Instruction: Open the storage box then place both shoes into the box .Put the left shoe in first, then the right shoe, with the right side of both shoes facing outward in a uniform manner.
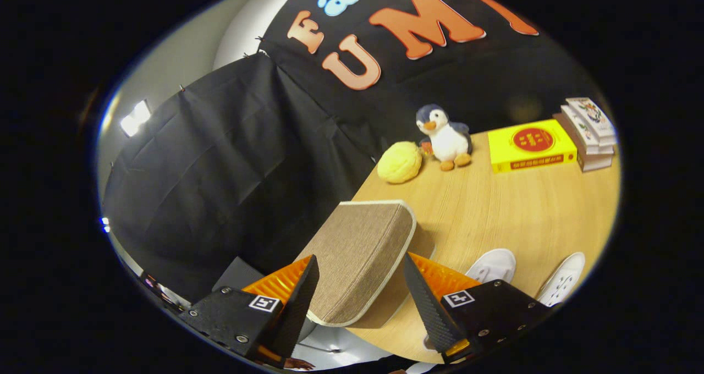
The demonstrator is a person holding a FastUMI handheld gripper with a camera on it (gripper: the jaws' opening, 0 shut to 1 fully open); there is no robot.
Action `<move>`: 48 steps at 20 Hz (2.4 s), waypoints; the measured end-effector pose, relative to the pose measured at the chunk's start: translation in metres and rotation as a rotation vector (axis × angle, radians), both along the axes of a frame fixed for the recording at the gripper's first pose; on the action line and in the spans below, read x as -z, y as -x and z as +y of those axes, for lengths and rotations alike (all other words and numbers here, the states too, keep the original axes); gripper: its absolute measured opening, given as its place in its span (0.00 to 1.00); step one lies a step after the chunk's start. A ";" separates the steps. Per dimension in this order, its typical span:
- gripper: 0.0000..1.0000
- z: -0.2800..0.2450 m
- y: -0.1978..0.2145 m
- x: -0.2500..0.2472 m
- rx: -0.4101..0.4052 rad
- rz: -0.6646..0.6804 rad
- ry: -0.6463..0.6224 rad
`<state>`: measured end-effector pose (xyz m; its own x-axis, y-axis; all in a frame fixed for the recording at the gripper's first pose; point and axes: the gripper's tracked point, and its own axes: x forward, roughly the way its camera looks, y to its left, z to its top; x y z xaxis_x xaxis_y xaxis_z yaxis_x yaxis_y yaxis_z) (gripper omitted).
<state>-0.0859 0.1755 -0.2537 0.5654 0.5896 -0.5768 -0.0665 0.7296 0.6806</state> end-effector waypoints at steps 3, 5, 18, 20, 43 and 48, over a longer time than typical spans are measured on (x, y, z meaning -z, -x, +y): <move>0.92 0.025 0.015 0.029 -0.038 0.107 -0.073; 0.92 0.035 0.019 0.044 -0.035 0.174 -0.132; 0.89 0.066 0.006 0.085 0.103 0.450 -0.476; 0.86 0.061 0.005 0.078 0.116 0.444 -0.493; 0.01 0.067 -0.027 0.016 0.183 0.450 -0.551; 0.00 0.092 -0.060 -0.046 0.119 0.343 -0.576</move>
